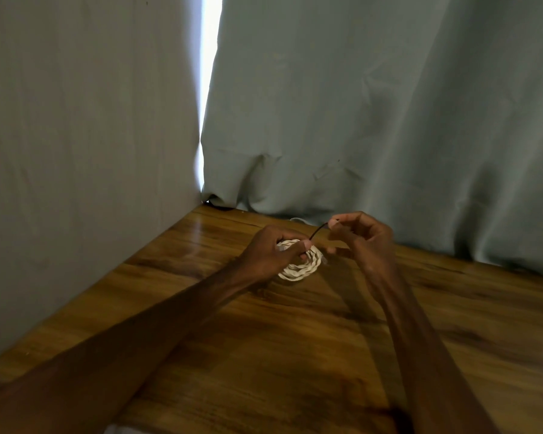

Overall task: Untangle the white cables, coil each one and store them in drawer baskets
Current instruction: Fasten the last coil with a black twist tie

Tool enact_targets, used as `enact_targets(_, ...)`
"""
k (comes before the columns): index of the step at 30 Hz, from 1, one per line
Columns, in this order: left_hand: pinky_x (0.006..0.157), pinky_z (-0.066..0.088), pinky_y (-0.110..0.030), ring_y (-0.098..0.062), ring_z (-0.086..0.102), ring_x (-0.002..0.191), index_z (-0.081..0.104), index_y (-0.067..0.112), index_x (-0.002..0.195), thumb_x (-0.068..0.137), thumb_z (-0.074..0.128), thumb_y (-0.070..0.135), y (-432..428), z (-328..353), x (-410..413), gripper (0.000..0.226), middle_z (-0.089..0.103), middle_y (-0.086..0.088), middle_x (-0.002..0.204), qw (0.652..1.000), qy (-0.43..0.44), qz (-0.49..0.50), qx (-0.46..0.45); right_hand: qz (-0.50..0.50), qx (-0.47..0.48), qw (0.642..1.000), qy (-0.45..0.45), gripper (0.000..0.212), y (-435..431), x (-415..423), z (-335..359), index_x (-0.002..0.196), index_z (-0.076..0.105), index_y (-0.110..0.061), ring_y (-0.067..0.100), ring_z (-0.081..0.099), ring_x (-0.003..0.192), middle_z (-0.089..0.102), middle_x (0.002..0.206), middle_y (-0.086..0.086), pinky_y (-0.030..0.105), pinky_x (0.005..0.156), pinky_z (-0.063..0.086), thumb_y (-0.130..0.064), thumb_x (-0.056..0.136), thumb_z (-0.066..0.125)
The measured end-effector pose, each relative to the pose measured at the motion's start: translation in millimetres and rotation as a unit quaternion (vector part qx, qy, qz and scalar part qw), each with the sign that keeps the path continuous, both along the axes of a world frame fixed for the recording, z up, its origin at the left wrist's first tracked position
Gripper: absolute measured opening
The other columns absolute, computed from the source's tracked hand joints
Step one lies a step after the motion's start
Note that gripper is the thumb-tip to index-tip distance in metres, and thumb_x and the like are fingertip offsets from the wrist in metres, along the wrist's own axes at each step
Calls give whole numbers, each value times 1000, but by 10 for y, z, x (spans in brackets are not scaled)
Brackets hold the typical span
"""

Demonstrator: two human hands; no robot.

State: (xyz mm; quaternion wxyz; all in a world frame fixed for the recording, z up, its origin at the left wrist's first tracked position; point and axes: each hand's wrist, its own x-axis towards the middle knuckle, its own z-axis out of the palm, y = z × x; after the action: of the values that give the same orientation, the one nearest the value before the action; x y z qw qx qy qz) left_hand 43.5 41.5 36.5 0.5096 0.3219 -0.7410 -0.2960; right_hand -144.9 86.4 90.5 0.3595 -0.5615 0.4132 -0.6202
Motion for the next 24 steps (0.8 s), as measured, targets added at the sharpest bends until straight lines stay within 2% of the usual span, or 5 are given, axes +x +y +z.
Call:
enact_targets(3,80,61,-39,-11,76,86,83,15,95,96,71,30,-49,-22,41,19,80,5,91,998,-12,53,-23,40,20,999,6,11,30,0,18,101,73,0,24,71,73,76,88,16,32,61,62,-2,90,71)
enact_targets(7,82,62,-41,-5,75,91,82,16,107,93,75,29,-53,4,92,20,80,4,101,994,-18,95,-57,122,70,987,-73,29,42,3,21,106,72,4,25,76,88,77,101,21,28,70,62,-4,78,76)
enact_targets(10,78,61,-43,-6,75,90,82,18,107,95,73,28,-9,39,102,18,80,6,98,993,-32,84,-78,163,87,978,-93,29,26,-31,24,104,74,4,28,76,97,76,107,22,28,76,62,-12,80,73)
enact_targets(18,70,57,-38,-6,73,82,81,23,98,97,70,20,111,127,102,12,78,9,88,983,-87,54,-155,124,96,984,-89,32,-4,-41,-17,99,76,0,22,76,77,78,94,20,27,71,64,-4,68,80)
enact_targets(24,72,56,-37,-7,72,85,80,18,102,96,70,16,137,165,94,12,78,7,92,975,-100,49,-195,93,68,992,-50,31,-7,-20,-29,108,75,1,28,77,84,77,98,22,28,74,64,4,77,80)
